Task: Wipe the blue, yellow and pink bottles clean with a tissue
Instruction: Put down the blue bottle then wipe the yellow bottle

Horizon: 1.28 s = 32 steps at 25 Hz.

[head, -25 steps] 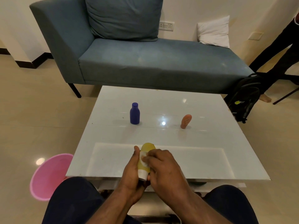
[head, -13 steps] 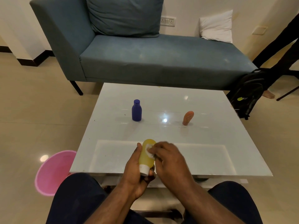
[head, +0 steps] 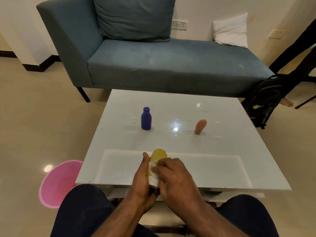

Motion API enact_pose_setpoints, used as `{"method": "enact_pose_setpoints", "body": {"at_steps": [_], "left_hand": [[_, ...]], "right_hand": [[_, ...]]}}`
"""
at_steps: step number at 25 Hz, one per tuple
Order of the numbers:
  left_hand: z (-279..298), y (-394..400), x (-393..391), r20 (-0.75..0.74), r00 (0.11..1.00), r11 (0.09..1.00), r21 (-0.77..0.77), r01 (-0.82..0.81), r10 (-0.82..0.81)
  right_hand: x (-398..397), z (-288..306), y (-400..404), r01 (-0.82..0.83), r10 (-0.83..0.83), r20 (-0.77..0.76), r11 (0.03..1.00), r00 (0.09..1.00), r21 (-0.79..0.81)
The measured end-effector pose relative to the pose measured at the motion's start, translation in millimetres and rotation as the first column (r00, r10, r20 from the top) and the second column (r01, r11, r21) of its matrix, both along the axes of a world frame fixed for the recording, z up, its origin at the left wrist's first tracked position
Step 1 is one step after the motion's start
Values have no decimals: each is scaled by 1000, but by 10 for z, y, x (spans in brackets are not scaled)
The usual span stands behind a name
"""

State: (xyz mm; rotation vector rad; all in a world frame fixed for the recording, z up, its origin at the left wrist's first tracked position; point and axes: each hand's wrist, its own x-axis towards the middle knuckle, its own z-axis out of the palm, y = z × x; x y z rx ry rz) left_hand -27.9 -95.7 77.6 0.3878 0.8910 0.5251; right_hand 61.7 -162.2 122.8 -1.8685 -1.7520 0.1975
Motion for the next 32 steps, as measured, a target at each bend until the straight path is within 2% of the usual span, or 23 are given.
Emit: {"method": "enact_pose_setpoints", "body": {"at_steps": [2,6,11,16,21,25,30,32], "left_hand": [[-2,-1,-4,-9,1000,1000,5,1,-1],[-3,-12,24,-69,998,999,39,-4,7],[54,-18,15,-44,999,998,54,16,-13],[32,-5,34,-71,997,999,53,-2,5],[43,-15,23,-38,999,998,58,29,-26],[-11,-9,54,-76,997,998,56,14,-9],[0,-25,45,-17,999,998,49,39,-39],[-16,-35,50,-52,998,996,78,37,-33]], "right_hand": [[41,18,-27,-66,67,25,998,997,-20],[319,-76,291,123,-123,-6,992,992,13],[84,-18,71,-35,38,46,998,998,-61],[317,-69,323,133,-133,10,991,991,-30],[97,-13,64,-27,31,39,996,999,-88],[363,-94,304,142,-143,-29,989,989,-50],[72,19,-5,-15,17,24,996,1000,-87],[207,-11,154,38,-36,26,995,999,-90]]}}
